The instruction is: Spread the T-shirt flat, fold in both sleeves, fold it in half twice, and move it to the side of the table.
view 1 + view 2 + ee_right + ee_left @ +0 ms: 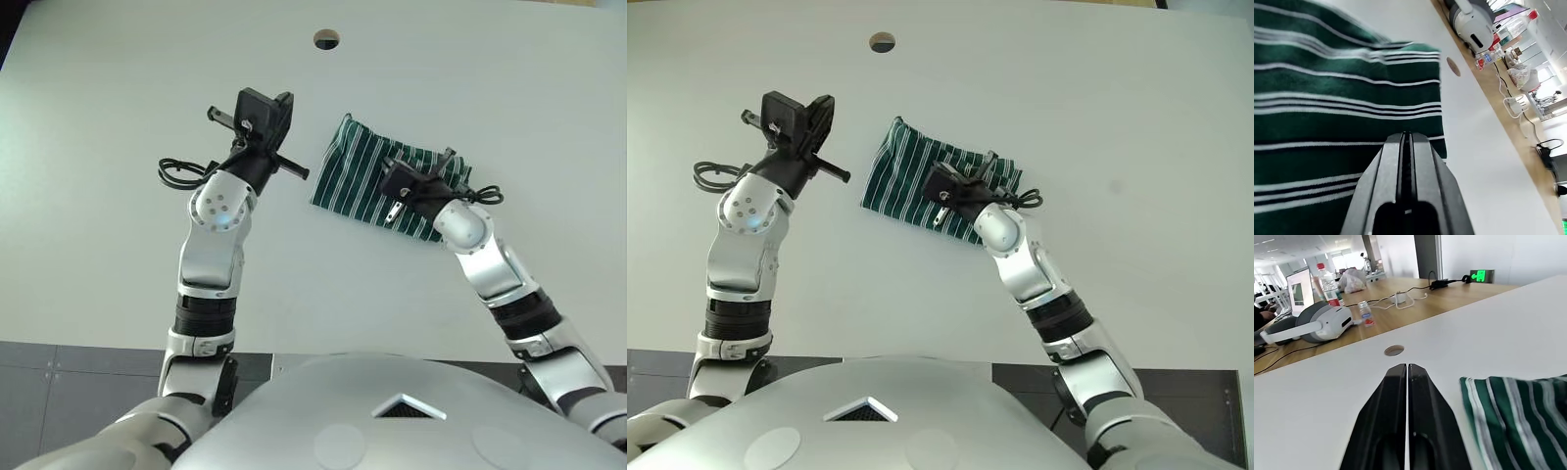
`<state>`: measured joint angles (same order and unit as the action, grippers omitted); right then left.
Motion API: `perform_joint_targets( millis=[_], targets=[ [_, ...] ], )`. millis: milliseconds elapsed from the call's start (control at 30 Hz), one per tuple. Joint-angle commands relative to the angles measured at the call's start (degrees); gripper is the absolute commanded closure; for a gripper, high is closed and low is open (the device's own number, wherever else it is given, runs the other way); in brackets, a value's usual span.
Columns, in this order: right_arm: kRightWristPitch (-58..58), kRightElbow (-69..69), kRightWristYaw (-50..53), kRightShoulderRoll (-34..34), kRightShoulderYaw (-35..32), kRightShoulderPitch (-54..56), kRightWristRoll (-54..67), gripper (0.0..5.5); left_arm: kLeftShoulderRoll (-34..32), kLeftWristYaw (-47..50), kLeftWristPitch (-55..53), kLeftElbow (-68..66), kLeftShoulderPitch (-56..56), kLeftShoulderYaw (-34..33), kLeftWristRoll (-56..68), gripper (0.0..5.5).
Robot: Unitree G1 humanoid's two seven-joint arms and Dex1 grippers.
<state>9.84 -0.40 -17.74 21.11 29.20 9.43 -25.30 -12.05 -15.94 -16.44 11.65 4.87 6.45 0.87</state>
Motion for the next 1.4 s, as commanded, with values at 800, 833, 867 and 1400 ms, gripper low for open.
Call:
perform_joint_targets(
  millis=[800,833,867,1400],
  targets=[
    [-2.0,-8.3,-17.7,41.7,-9.8,-14.4,-24.0,5.36,1.1,-2.1,1.1,4.9,-2.1,4.4,0.9,5.4],
    [-2.5,-7.8,-16.9,41.4,-9.9,-14.2,-24.6,5.36,1.1,-2.2,1.2,4.7,-2.1,4.3,1.1,5.4],
    [-3.1,-7.8,-15.8,40.8,-10.3,-13.9,-25.0,5.36,1.1,-2.3,1.3,4.6,-2.0,4.4,1.1,5.4],
    [-18.5,-32.7,12.3,-3.7,-30.3,-32.2,21.8,5.36,2.0,0.7,23.3,5.9,-18.8,-0.4,2.6,5.4]
  ],
)
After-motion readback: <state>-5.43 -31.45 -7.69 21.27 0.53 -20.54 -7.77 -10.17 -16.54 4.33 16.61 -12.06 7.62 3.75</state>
